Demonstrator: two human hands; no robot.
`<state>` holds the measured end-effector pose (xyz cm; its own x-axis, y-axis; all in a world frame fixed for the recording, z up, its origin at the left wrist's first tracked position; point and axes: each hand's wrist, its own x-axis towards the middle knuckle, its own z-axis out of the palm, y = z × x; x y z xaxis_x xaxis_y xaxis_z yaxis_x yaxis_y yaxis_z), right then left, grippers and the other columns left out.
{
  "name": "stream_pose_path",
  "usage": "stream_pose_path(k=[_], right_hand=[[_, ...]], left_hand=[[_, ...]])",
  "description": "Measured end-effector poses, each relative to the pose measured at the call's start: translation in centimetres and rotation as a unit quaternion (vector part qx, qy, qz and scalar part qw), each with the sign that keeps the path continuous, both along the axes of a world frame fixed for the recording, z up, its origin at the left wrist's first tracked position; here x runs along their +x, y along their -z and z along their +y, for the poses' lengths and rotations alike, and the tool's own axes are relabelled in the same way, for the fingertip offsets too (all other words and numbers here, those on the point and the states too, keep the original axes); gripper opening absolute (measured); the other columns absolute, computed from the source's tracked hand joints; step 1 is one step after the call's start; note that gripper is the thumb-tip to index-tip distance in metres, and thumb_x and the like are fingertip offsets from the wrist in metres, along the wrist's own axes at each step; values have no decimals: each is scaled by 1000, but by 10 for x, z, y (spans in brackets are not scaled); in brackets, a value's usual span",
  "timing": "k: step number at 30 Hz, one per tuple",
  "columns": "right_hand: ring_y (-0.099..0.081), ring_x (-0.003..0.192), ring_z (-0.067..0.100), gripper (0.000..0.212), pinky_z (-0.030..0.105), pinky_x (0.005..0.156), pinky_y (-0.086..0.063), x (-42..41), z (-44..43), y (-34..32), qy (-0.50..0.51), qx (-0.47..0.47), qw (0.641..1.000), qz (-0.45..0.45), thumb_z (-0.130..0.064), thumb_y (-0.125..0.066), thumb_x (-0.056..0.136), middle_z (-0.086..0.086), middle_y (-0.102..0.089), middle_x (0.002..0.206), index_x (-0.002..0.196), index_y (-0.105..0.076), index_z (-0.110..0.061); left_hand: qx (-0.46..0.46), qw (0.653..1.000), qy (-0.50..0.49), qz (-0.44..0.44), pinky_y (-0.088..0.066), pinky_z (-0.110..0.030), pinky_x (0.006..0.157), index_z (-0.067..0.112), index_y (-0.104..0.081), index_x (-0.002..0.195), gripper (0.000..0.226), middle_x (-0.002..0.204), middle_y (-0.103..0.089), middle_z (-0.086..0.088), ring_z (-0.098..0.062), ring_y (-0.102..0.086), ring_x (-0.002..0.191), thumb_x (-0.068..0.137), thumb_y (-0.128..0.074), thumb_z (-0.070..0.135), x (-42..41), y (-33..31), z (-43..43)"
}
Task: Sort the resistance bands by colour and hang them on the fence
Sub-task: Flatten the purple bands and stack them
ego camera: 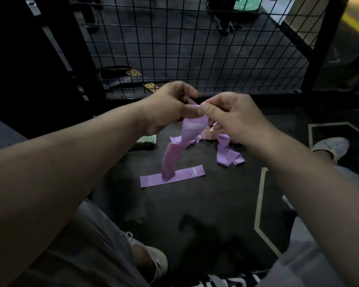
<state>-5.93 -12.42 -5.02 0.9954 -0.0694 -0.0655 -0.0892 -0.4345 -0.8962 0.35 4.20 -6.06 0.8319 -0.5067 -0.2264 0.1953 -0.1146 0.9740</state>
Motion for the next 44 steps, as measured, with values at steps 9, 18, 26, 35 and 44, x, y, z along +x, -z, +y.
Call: stream_pose_path(k=[9, 18, 26, 35, 44], right_hand=[[-54, 69, 24, 18, 37, 60, -46, 7, -1, -10, 62, 67, 995, 41, -26, -60, 98, 17, -64, 86, 102, -67, -10], [-52, 60, 25, 19, 38, 56, -51, 23, -14, 7, 88, 49, 993, 56, -25, -60, 98, 15, -59, 75, 92, -67, -9], [-54, 54, 14, 11, 22, 40, -40, 33, -46, 101, 195, 114, 960, 166, -13, -58, 97, 16, -63, 85, 91, -66, -9], [-56, 46, 7, 9, 16, 39, -39, 48, -48, 229, 229, 136, 916, 301, -19, -57, 100, 8, -63, 69, 99, -63, -12], [-60, 60, 14, 5, 21, 51, -46, 58, -57, 310, 195, 12, 926, 323, -13, -58, 98, 6, -63, 82, 103, -60, -11]], left_hand=[[29, 995, 72, 64, -54, -42, 92, -15, -56, 122, 30, 116, -65, -29, -32, -65, 95, 93, -56, -6, 2, 9, 3], [67, 994, 74, 47, -40, -33, 66, 8, -68, 83, 12, 85, -62, -15, -30, -52, 80, 78, -78, 13, 3, 27, 4], [252, 943, 126, 175, -55, -29, 53, 0, -64, 92, 12, 68, -67, -12, -21, -67, 57, 82, -71, 3, 3, 91, 41], [373, 889, 18, 265, -49, -30, 63, 7, -68, 85, 7, 78, -63, -13, -22, -59, 67, 83, -75, 7, 39, 170, 87], [378, 838, -229, 321, -35, -16, 32, -8, -62, 95, 13, 64, -53, -18, -17, -49, 34, 83, -64, -8, 24, 288, 56]])
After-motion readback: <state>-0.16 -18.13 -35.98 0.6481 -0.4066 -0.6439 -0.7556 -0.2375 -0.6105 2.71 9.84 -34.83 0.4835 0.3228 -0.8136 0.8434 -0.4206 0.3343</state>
